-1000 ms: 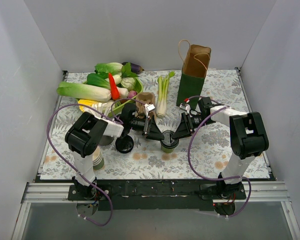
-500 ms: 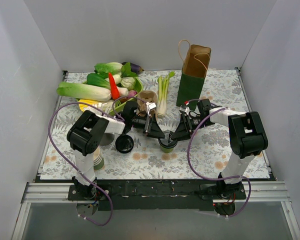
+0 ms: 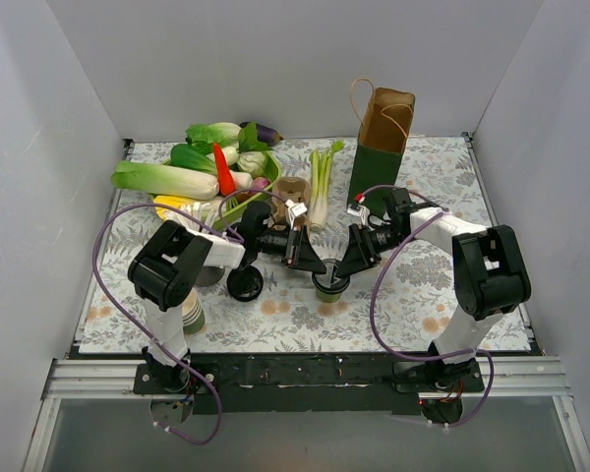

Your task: Pack the takeout coffee

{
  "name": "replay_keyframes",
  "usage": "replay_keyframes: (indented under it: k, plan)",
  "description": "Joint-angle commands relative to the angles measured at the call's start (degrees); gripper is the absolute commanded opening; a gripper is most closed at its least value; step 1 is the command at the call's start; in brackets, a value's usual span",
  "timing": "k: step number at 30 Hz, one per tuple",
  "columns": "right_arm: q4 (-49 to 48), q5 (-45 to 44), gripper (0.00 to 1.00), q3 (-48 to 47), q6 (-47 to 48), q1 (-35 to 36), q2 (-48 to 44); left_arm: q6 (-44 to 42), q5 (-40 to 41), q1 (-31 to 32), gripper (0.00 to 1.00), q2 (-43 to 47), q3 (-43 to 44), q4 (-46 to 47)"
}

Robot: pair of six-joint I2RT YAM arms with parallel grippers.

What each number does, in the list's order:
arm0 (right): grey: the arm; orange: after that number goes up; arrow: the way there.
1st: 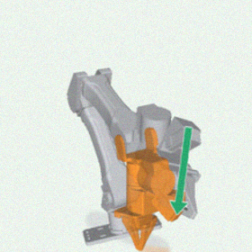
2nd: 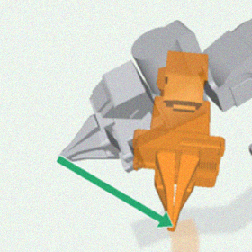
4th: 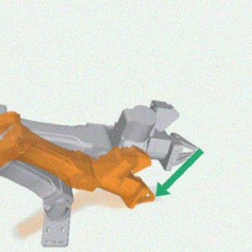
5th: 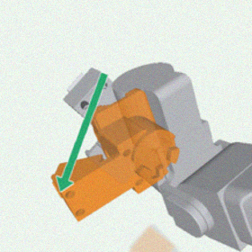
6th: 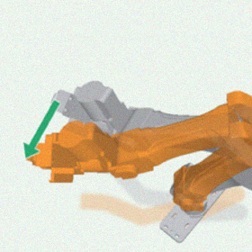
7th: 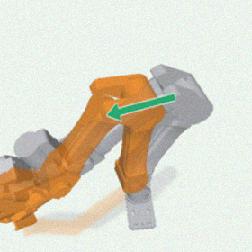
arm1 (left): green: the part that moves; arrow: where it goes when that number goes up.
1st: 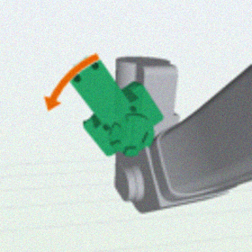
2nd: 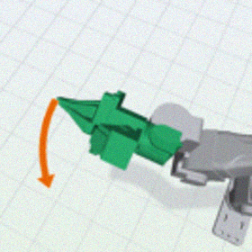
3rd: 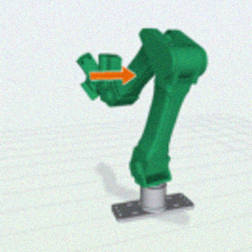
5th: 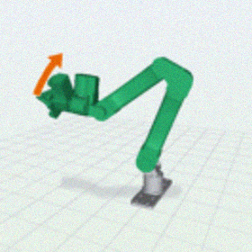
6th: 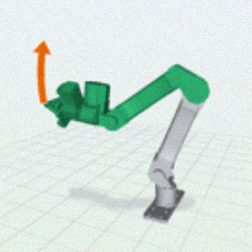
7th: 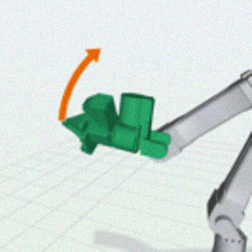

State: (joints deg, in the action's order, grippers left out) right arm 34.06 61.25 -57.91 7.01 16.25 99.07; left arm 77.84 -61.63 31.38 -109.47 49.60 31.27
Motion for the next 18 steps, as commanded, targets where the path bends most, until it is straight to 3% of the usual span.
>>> replay_keyframes:
  k: [1, 12, 13, 18]
  plan:
    - [3.73, -5.18, 0.77, -1.33, 7.76, 0.36, -2.56, -3.75, 7.14, 0.00, 0.83, 0.92, 0.22, -9.28]
    - [4.78, -2.63, 0.83, -0.54, 5.48, -1.48, -3.97, -6.03, 9.15, -0.70, 0.90, 6.02, 4.53, -19.30]
    - [4.78, -2.28, 0.83, -0.45, 5.30, -1.83, -3.79, -5.95, 9.42, -0.70, 0.98, 6.37, 4.62, -19.84]
    - [3.64, 3.77, 0.87, 0.17, 3.19, -5.96, -3.27, -6.39, 9.16, -0.70, 0.98, 7.78, 4.62, -23.09]
